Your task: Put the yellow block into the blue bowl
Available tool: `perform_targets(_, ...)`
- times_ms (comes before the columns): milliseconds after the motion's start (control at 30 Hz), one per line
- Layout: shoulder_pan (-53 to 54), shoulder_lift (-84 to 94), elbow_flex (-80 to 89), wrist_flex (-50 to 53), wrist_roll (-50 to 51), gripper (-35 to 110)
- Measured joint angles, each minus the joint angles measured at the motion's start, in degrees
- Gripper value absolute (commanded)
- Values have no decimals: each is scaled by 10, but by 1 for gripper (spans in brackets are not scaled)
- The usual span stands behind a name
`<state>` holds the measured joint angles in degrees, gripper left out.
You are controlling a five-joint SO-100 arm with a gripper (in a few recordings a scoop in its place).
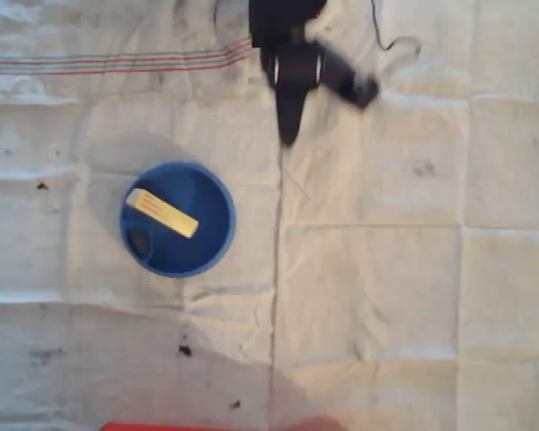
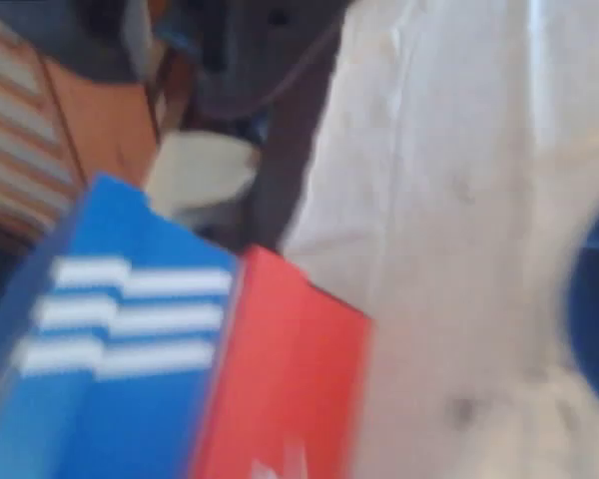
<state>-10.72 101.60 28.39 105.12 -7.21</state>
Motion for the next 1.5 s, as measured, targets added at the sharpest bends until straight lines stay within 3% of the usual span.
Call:
perform_targets(233, 4, 144, 258, -45, 14, 0)
perform_targets(867, -91, 508, 1065, -503, 26, 0)
perform_targets(1133, -125, 594, 1218, -599, 29, 0)
perform_targets(1500, -138, 610, 1296, -610, 29, 0)
